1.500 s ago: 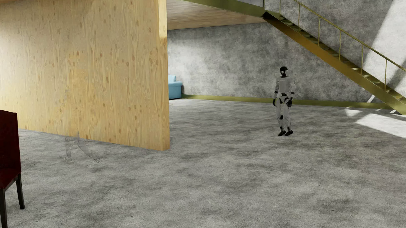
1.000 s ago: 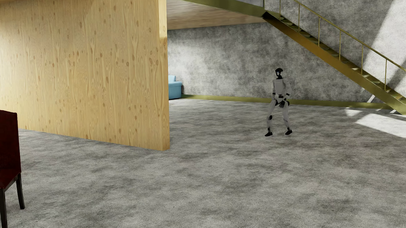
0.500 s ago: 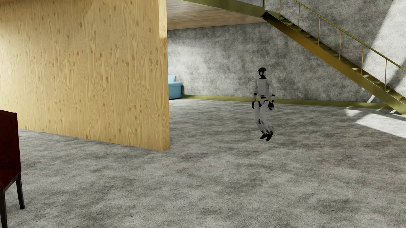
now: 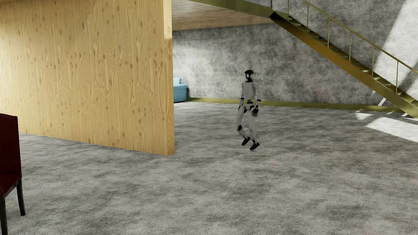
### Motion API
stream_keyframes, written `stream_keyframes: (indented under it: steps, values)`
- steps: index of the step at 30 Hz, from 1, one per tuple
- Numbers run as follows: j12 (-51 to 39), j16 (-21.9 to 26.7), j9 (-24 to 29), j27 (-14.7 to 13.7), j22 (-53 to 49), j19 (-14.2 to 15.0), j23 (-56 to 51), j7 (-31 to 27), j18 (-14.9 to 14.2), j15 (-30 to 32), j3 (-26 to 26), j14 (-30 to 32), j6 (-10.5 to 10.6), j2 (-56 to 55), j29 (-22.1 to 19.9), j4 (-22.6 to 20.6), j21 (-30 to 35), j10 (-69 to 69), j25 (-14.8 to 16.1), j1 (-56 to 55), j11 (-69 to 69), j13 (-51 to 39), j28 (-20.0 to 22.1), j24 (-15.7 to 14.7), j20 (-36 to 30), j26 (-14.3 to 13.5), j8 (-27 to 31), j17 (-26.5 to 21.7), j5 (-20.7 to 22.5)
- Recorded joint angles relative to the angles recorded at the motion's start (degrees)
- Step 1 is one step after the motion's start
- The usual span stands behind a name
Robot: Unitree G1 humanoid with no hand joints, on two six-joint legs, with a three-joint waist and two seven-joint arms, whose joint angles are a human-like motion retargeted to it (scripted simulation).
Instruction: Circle the corner
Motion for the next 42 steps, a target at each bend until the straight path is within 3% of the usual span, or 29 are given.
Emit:
stream_keyframes:
  steps: [4, 5, 6, 7, 9, 10, 11, 12, 13, 14, 15, 17, 18, 20, 21, 23, 24, 25, 26, 28, 29, 31, 34, 35, 36, 37, 38, 40, 42]
  values:
    - [-5.1, 2.6, -1.8, 0.0, -7.8, 0.0, 0.4, 0.0, 0.0, 6.3, -6.8, -15.8, 0.8, -9.8, 0.0, 2.6, -1.1, -5.7, 0.0, 15.6, -35.4, 2.1, 0.0, 0.0, 4.2, 0.0, 0.0, -0.1, -2.2]
    - [-6.6, 2.7, -2.5, 0.0, -7.9, 0.0, 1.2, 0.0, 0.0, 21.9, -7.8, -16.4, 0.6, -11.1, 0.0, 3.0, -0.7, -5.6, 0.0, 18.2, -57.1, 2.3, 0.0, 0.0, 4.2, 0.0, 0.0, -0.2, -3.6]
    - [-6.9, 2.4, -2.3, 0.0, -8.1, 0.0, 1.8, 0.0, 0.0, 9.7, -9.5, -14.7, 1.1, -12.3, 0.0, 5.0, -1.1, -4.7, 0.0, 20.8, -38.4, 2.7, 0.0, 0.0, 5.7, 0.0, 0.0, -0.2, -4.1]
    - [-6.2, 2.0, -2.1, 0.0, -9.0, 0.0, 2.9, 0.0, 0.0, 3.4, -10.6, -11.1, 1.4, -13.7, 0.0, 7.2, -0.6, -2.6, 0.0, 23.2, -32.0, 2.9, 0.0, 0.0, 7.9, 0.0, 0.0, 0.2, -3.7]
    - [-3.5, -0.8, -4.0, 0.0, -4.1, 0.0, 7.2, 0.0, 0.0, 7.7, -10.4, 8.1, 3.7, -15.7, 0.0, 11.1, 0.4, 10.3, 0.0, 21.2, -19.5, 3.4, 0.0, 0.0, 7.9, 0.0, 0.0, 0.6, -0.3]
    - [-2.2, -1.5, -3.4, 0.0, -1.3, 0.0, 8.6, 0.0, 0.0, 4.9, -9.2, 17.9, 3.8, -12.7, 0.0, 11.5, 0.0, 22.0, 0.0, 17.2, -16.3, 2.8, 0.0, 0.0, 8.4, 0.0, 0.0, 0.9, 1.7]
    - [-1.1, -1.5, -2.3, 0.0, -0.3, 0.0, 6.8, 0.0, 0.0, 1.7, -8.2, 20.8, 4.7, -8.7, 0.0, 12.6, -1.6, 37.0, 0.0, 10.0, -16.8, 2.8, 0.0, 0.0, 7.6, 0.0, 0.0, 1.3, 6.0]
    - [-1.5, -1.9, -1.2, 0.0, 2.3, 0.0, 5.7, 0.0, 0.0, 0.2, -5.3, 15.6, 4.4, -2.4, 0.0, 11.5, -1.6, 46.3, 0.0, 4.6, -19.4, 2.7, 0.0, 0.0, 3.9, 0.0, 0.0, 1.3, 7.7]
    - [-0.7, -3.3, -0.8, 0.0, 4.1, 0.0, 3.9, 0.0, 0.0, -0.3, -2.0, 11.0, 2.8, 2.9, 0.0, 8.9, -1.7, 50.9, 0.0, -1.9, -21.9, 1.7, 0.0, 0.0, 5.6, 0.0, 0.0, 1.4, 7.5]
    - [1.3, -2.2, -0.7, 0.0, 1.2, 0.0, 0.8, 0.0, 0.0, -0.4, 1.7, 11.2, 1.5, 8.6, 0.0, 7.1, -1.5, 49.4, 0.0, -8.0, -25.9, 1.3, 0.0, 0.0, 3.0, 0.0, 0.0, 0.9, 7.6]
    - [2.3, -4.4, -0.4, 0.0, 5.6, 0.0, -1.6, 0.0, 0.0, -0.5, 5.4, 13.8, 0.7, 14.8, 0.0, 5.9, -2.5, 41.3, 0.0, -12.2, -30.0, 1.1, 0.0, 0.0, 5.6, 0.0, 0.0, 0.5, 7.6]
    - [5.1, -2.9, -0.3, 0.0, 5.4, 0.0, -7.1, 0.0, 0.0, -2.0, 10.6, 20.3, -1.4, 24.9, 0.0, 4.3, -3.7, 19.0, 0.0, -19.4, -35.5, -0.1, 0.0, 0.0, 1.3, 0.0, 0.0, 0.1, 5.5]
    - [5.9, -2.9, -0.9, 0.0, 5.3, 0.0, -8.8, 0.0, 0.0, -3.6, 12.1, 17.3, -1.0, 28.2, 0.0, 5.4, -4.3, 8.2, 0.0, -22.7, -36.9, -1.7, 0.0, 0.0, 1.1, 0.0, 0.0, -0.5, 5.8]
    - [6.8, -2.7, -1.9, 0.0, 5.4, 0.0, -10.9, 0.0, 0.0, -6.8, 15.3, -8.9, -0.3, 32.9, 0.0, 7.9, -6.3, -2.7, 0.0, -27.1, -36.7, -4.7, 0.0, 0.0, 0.1, 0.0, 0.0, -1.5, 5.3]
    - [7.6, -2.3, -1.8, 0.0, 5.0, 0.0, -10.9, 0.0, 0.0, -6.4, 17.0, -12.8, -0.6, 35.0, 0.0, 9.0, -7.2, -2.6, 0.0, -28.4, -35.5, -5.6, 0.0, 0.0, -0.7, 0.0, 0.0, -1.5, 4.1]
    - [8.6, -2.0, -2.1, 0.0, 5.8, 0.0, -8.8, 0.0, 0.0, 3.3, 18.7, 8.7, -2.3, 38.5, 0.0, 7.6, -9.3, 2.3, 0.0, -31.6, -30.3, -5.0, 0.0, 0.0, -1.1, 0.0, 0.0, -0.7, 0.4]
    - [8.7, -2.1, -3.0, 0.0, 6.5, 0.0, -7.3, 0.0, 0.0, 13.7, 17.8, 18.7, -4.5, 35.8, 0.0, 4.4, -9.9, 6.9, 0.0, -32.8, -22.6, -3.8, 0.0, 0.0, -1.2, 0.0, 0.0, 0.0, -2.2]
    - [8.1, -1.8, -3.1, 0.0, 8.5, 0.0, -3.2, 0.0, 0.0, 21.9, 16.2, 20.6, -5.8, 31.5, 0.0, 2.6, -6.5, 11.3, 0.0, -31.3, -11.7, -3.2, 0.0, 0.0, -0.2, 0.0, 0.0, 0.1, -3.0]
    - [6.9, -1.5, -3.5, 0.0, 8.5, 0.0, -3.1, 0.0, 0.0, 22.3, 14.4, 19.0, -7.0, 23.4, 0.0, -0.6, -6.2, 12.6, 0.0, -29.3, 1.3, -1.6, 0.0, 0.0, 1.0, 0.0, 0.0, 0.0, -3.9]
    - [3.9, -1.5, -1.6, 0.0, 8.4, 0.0, -2.4, 0.0, 0.0, 6.0, 8.1, 11.9, -7.0, 11.5, 0.0, -2.5, -2.9, 7.9, 0.0, -16.9, 15.1, 0.1, 0.0, 0.0, 4.2, 0.0, 0.0, -0.3, -2.0]
    - [2.4, -0.7, -1.5, 0.0, 6.7, 0.0, -1.8, 0.0, 0.0, 2.5, 4.5, 7.5, -6.3, 5.4, 0.0, -2.6, -1.8, 4.6, 0.0, -10.5, 15.5, 1.6, 0.0, 0.0, 3.6, 0.0, 0.0, -0.6, -0.5]
    - [1.4, 0.9, -0.8, 0.0, -0.4, 0.0, 1.0, 0.0, 0.0, 2.0, -2.9, -1.8, -4.4, -2.5, 0.0, -0.3, -1.6, -2.9, 0.0, 2.9, 2.5, 4.6, 0.0, 0.0, 6.5, 0.0, 0.0, -1.4, 1.9]
    - [-2.8, 2.3, -2.8, 0.0, -8.8, 0.0, 4.8, 0.0, 0.0, 4.1, -9.5, -17.0, -4.0, -9.6, 0.0, 1.8, -1.6, -4.8, 0.0, 15.9, -29.2, 7.9, 0.0, 0.0, 10.2, 0.0, 0.0, -2.7, -0.1]
    - [-4.3, 2.7, -3.6, 0.0, -10.5, 0.0, 6.3, 0.0, 0.0, 10.2, -10.6, -18.5, -4.3, -9.9, 0.0, 2.2, -1.0, -4.7, 0.0, 18.3, -36.5, 8.6, 0.0, 0.0, 11.8, 0.0, 0.0, -2.7, -0.6]
    - [-5.6, 2.6, -4.7, 0.0, -11.3, 0.0, 7.7, 0.0, 0.0, 37.9, -10.5, -17.2, -4.7, -11.8, 0.0, 2.1, -1.2, -5.7, 0.0, 19.5, -59.6, 9.3, 0.0, 0.0, 12.8, 0.0, 0.0, -2.8, -0.8]
    - [-5.6, 2.5, -4.1, 0.0, -12.0, 0.0, 9.4, 0.0, 0.0, 13.1, -10.0, -13.0, -5.0, -13.6, 0.0, 3.0, -1.0, -4.7, 0.0, 21.7, -37.1, 9.7, 0.0, 0.0, 14.0, 0.0, 0.0, -2.7, 0.1]
    - [-4.4, 1.7, -3.6, 0.0, -11.2, 0.0, 11.2, 0.0, 0.0, 1.5, -9.6, -6.0, -4.7, -14.3, 0.0, 4.6, 0.2, -0.2, 0.0, 23.1, -29.7, 9.5, 0.0, 0.0, 15.3, 0.0, 0.0, -2.8, 1.3]
    - [-2.2, -0.4, -2.5, 0.0, -3.6, 0.0, 12.8, 0.0, 0.0, 0.4, -7.6, 8.9, -3.5, -14.5, 0.0, 9.4, -0.3, 23.5, 0.0, 16.4, -15.9, 8.2, 0.0, 0.0, 15.1, 0.0, 0.0, -2.4, 5.4]
    - [-1.2, 0.1, -1.6, 0.0, 3.8, 0.0, 8.2, 0.0, 0.0, -1.6, -4.2, 6.6, -4.9, -6.2, 0.0, 9.1, 1.9, 53.3, 0.0, 1.1, -18.5, 4.8, 0.0, 0.0, 9.6, 0.0, 0.0, -1.9, 10.8]
